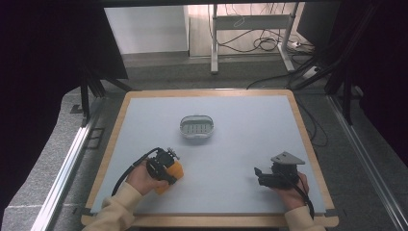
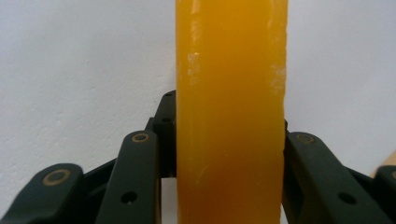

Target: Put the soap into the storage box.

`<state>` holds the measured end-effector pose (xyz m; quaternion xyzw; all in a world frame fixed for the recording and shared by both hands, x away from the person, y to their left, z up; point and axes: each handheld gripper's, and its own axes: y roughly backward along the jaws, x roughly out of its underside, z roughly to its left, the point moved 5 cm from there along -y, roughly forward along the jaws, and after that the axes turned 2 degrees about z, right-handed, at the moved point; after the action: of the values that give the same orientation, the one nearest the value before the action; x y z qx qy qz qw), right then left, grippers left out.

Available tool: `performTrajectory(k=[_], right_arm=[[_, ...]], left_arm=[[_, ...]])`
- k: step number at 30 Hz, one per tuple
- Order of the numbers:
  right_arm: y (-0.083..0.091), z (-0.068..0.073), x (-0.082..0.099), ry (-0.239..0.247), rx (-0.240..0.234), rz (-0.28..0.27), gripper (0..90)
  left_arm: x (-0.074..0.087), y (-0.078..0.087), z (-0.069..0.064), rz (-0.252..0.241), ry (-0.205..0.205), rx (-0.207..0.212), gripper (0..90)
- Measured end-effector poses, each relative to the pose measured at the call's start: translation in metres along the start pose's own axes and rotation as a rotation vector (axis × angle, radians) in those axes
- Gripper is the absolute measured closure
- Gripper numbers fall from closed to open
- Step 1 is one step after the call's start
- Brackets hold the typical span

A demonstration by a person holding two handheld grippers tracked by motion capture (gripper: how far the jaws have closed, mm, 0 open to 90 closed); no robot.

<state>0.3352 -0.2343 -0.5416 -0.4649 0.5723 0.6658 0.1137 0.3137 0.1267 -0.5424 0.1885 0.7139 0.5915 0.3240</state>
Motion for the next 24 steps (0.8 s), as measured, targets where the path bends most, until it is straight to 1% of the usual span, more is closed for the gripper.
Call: performTrajectory(k=[6, 13, 18, 20, 24], right_arm=[[0.001, 0.000, 0.000, 0.001, 0.002, -0.005, 11.5], [0.001, -0.001, 0.000, 0.001, 0.002, -0.004, 11.5], [0.000, -0.001, 0.000, 0.000, 0.004, -0.002, 11.5], [0.000, -0.001, 0.000, 0.000, 0.004, -0.001, 11.5], [0.000, -0.001, 0.000, 0.000, 0.003, -0.001, 11.5]], left_arm=[[-0.002, 0.012, 0.001, -0.032, -0.033, 0.001, 61.8], [-0.004, 0.027, 0.004, -0.061, -0.045, 0.013, 61.8], [-0.007, 0.037, 0.007, -0.070, -0.054, 0.008, 61.8], [-0.008, 0.040, 0.009, -0.075, -0.054, 0.003, 61.9], [-0.009, 0.043, 0.011, -0.083, -0.055, 0.010, 61.8]])
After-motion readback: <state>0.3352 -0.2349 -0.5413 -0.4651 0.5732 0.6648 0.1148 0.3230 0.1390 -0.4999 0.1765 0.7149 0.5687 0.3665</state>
